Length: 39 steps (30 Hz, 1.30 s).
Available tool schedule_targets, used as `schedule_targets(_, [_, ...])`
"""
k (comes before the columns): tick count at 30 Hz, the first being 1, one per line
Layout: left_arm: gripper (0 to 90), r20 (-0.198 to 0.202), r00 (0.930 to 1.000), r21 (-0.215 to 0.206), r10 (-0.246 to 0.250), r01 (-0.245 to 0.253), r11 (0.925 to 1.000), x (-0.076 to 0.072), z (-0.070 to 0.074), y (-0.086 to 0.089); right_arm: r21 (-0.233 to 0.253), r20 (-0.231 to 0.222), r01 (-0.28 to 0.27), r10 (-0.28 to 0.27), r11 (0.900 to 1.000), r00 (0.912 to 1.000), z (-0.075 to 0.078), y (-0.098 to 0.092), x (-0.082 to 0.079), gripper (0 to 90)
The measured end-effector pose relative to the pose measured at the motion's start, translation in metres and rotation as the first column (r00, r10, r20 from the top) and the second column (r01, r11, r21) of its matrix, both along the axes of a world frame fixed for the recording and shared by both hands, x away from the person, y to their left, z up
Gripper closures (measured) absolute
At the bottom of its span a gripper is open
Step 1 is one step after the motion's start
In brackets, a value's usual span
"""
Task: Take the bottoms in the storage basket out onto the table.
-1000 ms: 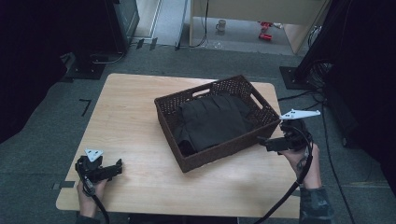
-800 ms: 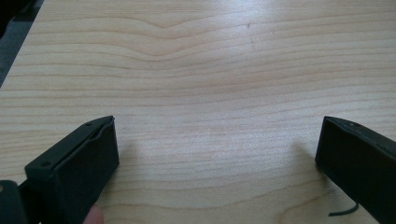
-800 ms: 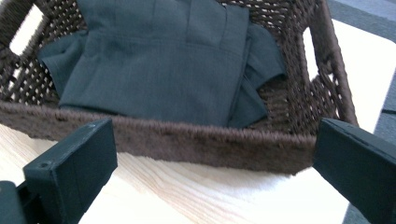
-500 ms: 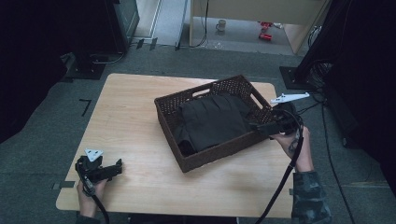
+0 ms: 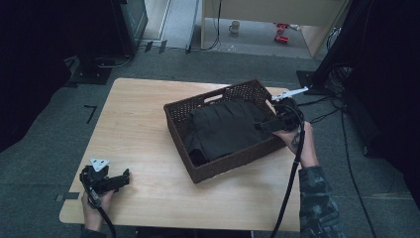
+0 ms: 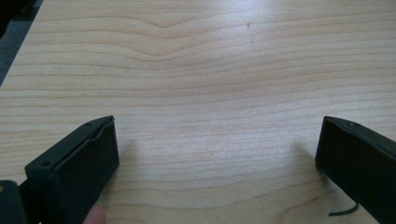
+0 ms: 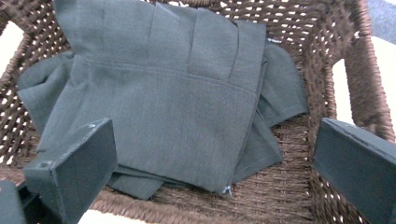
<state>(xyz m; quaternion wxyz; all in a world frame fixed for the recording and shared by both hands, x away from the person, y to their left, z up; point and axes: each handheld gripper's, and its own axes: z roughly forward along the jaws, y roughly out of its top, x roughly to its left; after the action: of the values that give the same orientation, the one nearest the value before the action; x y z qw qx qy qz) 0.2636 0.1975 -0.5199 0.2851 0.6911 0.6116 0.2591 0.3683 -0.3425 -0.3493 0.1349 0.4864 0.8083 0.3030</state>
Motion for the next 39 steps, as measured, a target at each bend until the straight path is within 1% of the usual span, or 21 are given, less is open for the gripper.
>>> schedule_targets(2, [0.0,0.000,1.0000,0.000,0.000,0.000,1.0000,0.000,0.000,0.000,-0.006,-0.009,0.000,0.000,1.000,1.0000,-0.004,0.002,0.005,0.0])
schedule_targets(5, [0.0,0.000,1.0000,0.000,0.000,0.000,1.0000,0.000,0.000,0.000,-0.015,-0.037,0.002,-0.003,1.000,0.9993,-0.012,0.006,0.017,0.0])
schedule_targets(12, [0.0,0.000,1.0000,-0.001,0.000,0.000,1.0000,0.000,0.000,0.000,-0.002,-0.060,0.001,-0.001,1.000,0.9982,-0.019,0.009,0.031,0.0])
schedule_targets(14, [0.0,0.000,1.0000,-0.001,0.000,0.000,1.0000,0.000,0.000,0.000,-0.006,-0.067,-0.002,0.001,1.000,0.9978,-0.020,0.011,0.036,0.0])
schedule_targets(15, [0.0,0.000,1.0000,-0.001,0.000,0.000,1.0000,0.000,0.000,0.000,-0.006,-0.075,-0.007,0.007,1.000,0.9971,-0.022,0.013,0.042,0.0])
schedule_targets(16, [0.0,0.000,1.0000,0.000,0.000,0.000,1.0000,0.000,0.000,0.000,-0.006,-0.075,-0.007,0.007,1.000,0.9971,-0.022,0.013,0.042,0.0])
schedule_targets(19, [0.0,0.000,1.0000,-0.001,0.000,0.000,1.0000,0.000,0.000,0.000,-0.013,-0.083,-0.003,0.002,1.000,0.9965,-0.025,0.017,0.050,0.0])
schedule_targets(20, [0.0,0.000,1.0000,-0.001,0.000,0.000,1.0000,0.000,0.000,0.000,-0.033,-0.087,-0.007,0.004,0.999,0.9962,-0.029,0.020,0.055,0.0])
schedule_targets(21, [0.0,0.000,1.0000,-0.001,0.000,0.000,1.0000,0.000,0.000,0.000,-0.033,-0.087,-0.007,0.004,0.999,0.9962,-0.029,0.020,0.055,0.0])
schedule_targets(23, [0.0,0.000,1.0000,-0.001,0.000,0.000,1.0000,0.000,0.000,0.000,-0.031,-0.115,-0.010,0.006,0.999,0.9934,-0.036,0.023,0.063,0.0])
schedule_targets(24, [0.0,0.000,1.0000,-0.001,0.000,0.000,1.0000,0.000,0.000,0.000,-0.031,-0.115,-0.010,0.006,0.999,0.9934,-0.036,0.023,0.063,0.0])
schedule_targets(25, [0.0,0.000,1.0000,0.000,0.000,0.000,1.0000,0.000,0.000,0.000,-0.027,-0.129,-0.011,0.007,1.000,0.9916,-0.039,0.025,0.070,0.0])
schedule_targets(27, [0.0,0.000,1.0000,0.000,0.000,0.000,1.0000,0.000,0.000,0.000,-0.026,-0.136,-0.006,0.002,1.000,0.9907,-0.039,0.025,0.071,0.0])
schedule_targets(28, [0.0,0.000,1.0000,0.000,0.000,0.000,1.0000,0.000,0.000,0.000,-0.027,-0.139,-0.004,0.000,1.000,0.9902,-0.040,0.025,0.074,0.0])
schedule_targets(29, [0.0,0.000,1.0000,-0.001,0.000,0.000,1.0000,0.000,0.000,0.000,-0.025,-0.157,0.007,-0.010,1.000,0.9876,-0.043,0.025,0.080,0.0])
schedule_targets(30, [0.0,0.000,1.0000,-0.001,0.000,0.000,1.0000,0.000,0.000,0.000,-0.025,-0.157,0.007,-0.010,1.000,0.9876,-0.043,0.025,0.080,0.0])
schedule_targets(31, [0.0,0.000,1.0000,0.000,0.000,0.000,1.0000,0.000,0.000,0.000,-0.028,-0.161,0.012,-0.016,1.000,0.9867,-0.045,0.026,0.083,0.0])
schedule_targets(32, [0.0,0.000,1.0000,0.000,0.000,0.000,1.0000,0.000,0.000,0.000,-0.054,-0.171,0.017,-0.026,0.998,0.9850,-0.049,0.027,0.088,0.0])
schedule_targets(33, [0.0,0.000,1.0000,0.000,0.000,0.000,1.0000,0.000,0.000,0.000,-0.054,-0.171,0.017,-0.026,0.998,0.9850,-0.049,0.027,0.088,0.0])
schedule_targets(37, [0.0,0.000,1.0000,-0.002,0.000,0.000,1.0000,0.000,0.000,0.000,-0.076,-0.215,0.017,-0.033,0.997,0.9761,-0.062,0.028,0.096,0.0])
schedule_targets(39, [0.0,0.000,1.0000,-0.002,0.001,-0.001,1.0000,0.000,0.000,0.000,-0.097,-0.227,0.029,-0.051,0.995,0.9727,-0.067,0.028,0.099,0.0])
